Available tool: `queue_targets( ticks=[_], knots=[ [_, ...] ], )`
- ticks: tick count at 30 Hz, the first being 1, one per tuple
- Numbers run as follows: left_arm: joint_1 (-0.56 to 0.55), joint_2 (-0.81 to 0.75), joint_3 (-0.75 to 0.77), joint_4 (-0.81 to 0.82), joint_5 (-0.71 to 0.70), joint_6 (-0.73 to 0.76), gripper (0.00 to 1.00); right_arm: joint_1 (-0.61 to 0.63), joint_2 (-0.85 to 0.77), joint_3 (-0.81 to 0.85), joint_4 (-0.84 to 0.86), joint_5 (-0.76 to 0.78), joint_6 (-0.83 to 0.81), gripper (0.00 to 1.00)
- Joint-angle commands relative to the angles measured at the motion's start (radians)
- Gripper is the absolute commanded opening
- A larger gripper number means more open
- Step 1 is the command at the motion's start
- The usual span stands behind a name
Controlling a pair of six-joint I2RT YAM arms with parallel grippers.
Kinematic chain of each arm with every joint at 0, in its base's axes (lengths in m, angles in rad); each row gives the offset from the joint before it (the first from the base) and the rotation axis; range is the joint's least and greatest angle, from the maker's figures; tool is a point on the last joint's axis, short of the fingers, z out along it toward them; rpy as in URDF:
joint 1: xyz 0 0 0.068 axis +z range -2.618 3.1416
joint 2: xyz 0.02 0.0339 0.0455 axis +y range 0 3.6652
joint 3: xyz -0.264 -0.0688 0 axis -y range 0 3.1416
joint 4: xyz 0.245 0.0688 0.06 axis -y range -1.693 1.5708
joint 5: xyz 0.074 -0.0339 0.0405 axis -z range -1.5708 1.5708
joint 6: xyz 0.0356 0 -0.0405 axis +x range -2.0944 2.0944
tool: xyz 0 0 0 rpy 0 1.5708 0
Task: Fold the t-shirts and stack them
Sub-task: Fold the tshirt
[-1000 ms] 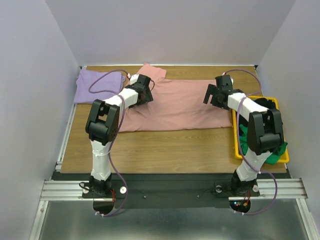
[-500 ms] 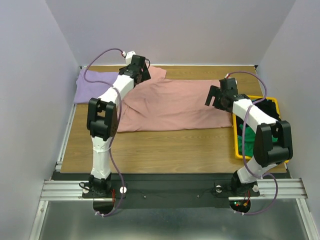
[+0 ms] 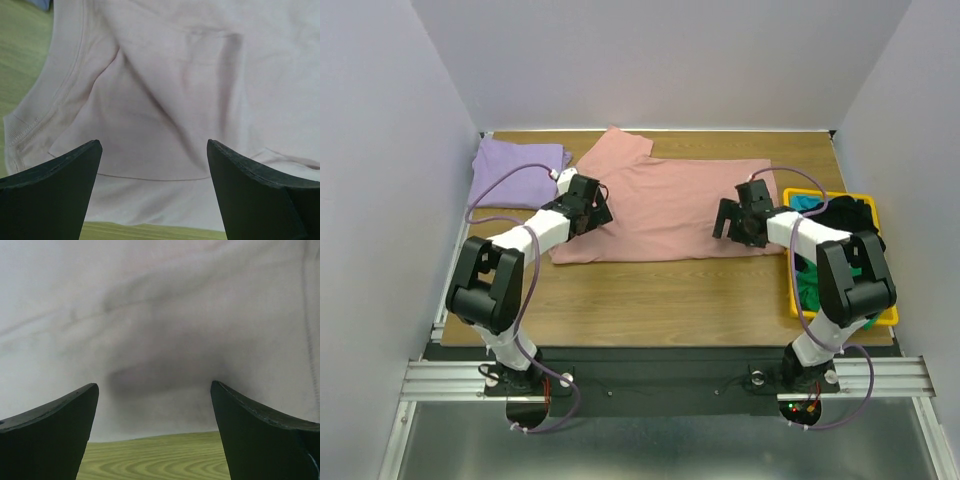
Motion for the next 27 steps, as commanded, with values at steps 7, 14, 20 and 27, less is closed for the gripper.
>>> queue_targets(
  ticks=[7,14,20,27],
  knots=[
    [0.008,0.003,-0.179,0.013,-0.024,-0.125,0.98,0.011,-0.048,-0.209,0.043,-0.026,0.122,1.00],
    [0.006,-0.077,-0.364,-0.079,0.040,-0.256,0.98,0.020,-0.243,-0.378,0.008,-0.051,0.196,1.00],
    [-0.017,-0.322,-0.503,-0.127,0.082,-0.334,0.98,0.028,-0.412,-0.473,-0.054,-0.075,0.234,1.00],
    [-0.028,-0.640,-0.549,-0.327,0.005,-0.438,0.98,0.033,-0.510,-0.544,-0.101,-0.102,0.271,1.00]
  ],
)
